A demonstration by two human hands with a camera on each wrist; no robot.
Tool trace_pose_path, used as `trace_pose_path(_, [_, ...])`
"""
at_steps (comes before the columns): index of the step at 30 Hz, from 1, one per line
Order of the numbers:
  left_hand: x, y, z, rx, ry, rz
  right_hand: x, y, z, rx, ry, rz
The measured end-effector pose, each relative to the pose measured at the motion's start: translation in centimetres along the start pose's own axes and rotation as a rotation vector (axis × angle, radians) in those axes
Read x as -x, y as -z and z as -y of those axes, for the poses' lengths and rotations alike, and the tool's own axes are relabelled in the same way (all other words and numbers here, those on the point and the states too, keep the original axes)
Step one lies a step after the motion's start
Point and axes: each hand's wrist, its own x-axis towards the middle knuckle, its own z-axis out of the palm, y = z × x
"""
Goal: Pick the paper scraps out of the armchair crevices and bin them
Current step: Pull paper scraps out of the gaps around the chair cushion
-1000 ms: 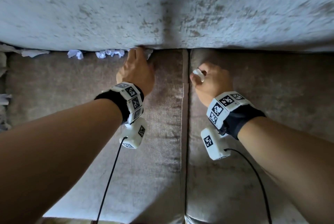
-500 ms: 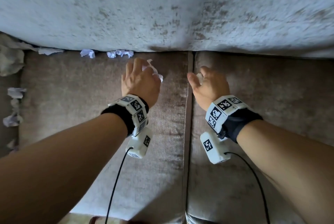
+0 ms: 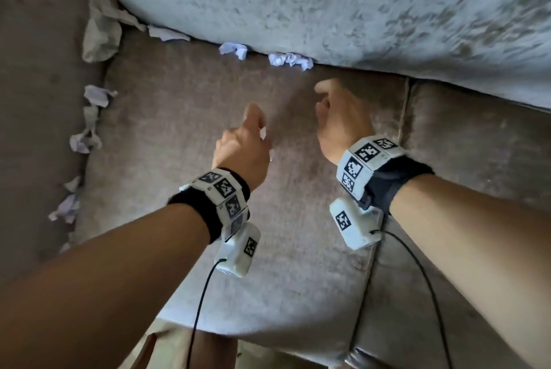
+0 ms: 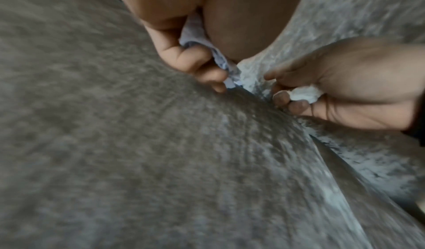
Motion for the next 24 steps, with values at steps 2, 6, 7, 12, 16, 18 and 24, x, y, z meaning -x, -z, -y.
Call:
trace_pose_path(2, [-0.5,1.0,1.7,0.037,0.007,0.033,-1.1,-1.1,1.8,-0.009,-0.014,-0.028])
trace_pose_path(6, [-1.7,3.4,5.3,0.1,0.027,0.061,-4.9,-3.5,4.6,-0.013,-0.136,-0.087])
trace_pose_path(7, [-2.0,4.0,6.0,0.114,0.043,0.085,-5.8,-3.9,5.1,-0.01,-0.165,-0.114])
trace_pose_path(12, [-3.2,5.4,8.9,0.201,0.031,0.178,-7.9,-5.5,6.2,0.144,-0.213,-0.206])
trace_pose_path(16, [-3.5,5.1,9.4,0.206,0.004,0.205,-8.6,-6.0,6.5,0.201,-0.197,-0.195])
trace_pose_path(18, [-3.6,4.9,9.1,0.187,0.006,0.202,-8.9,-5.9,6.5,0.216,-0.207,-0.168])
trace_pose_path(24, [-4.1,5.3,8.1,0.142,-0.001,0.226,-9.1,-5.5,6.4,0.199,-0.288,-0.099])
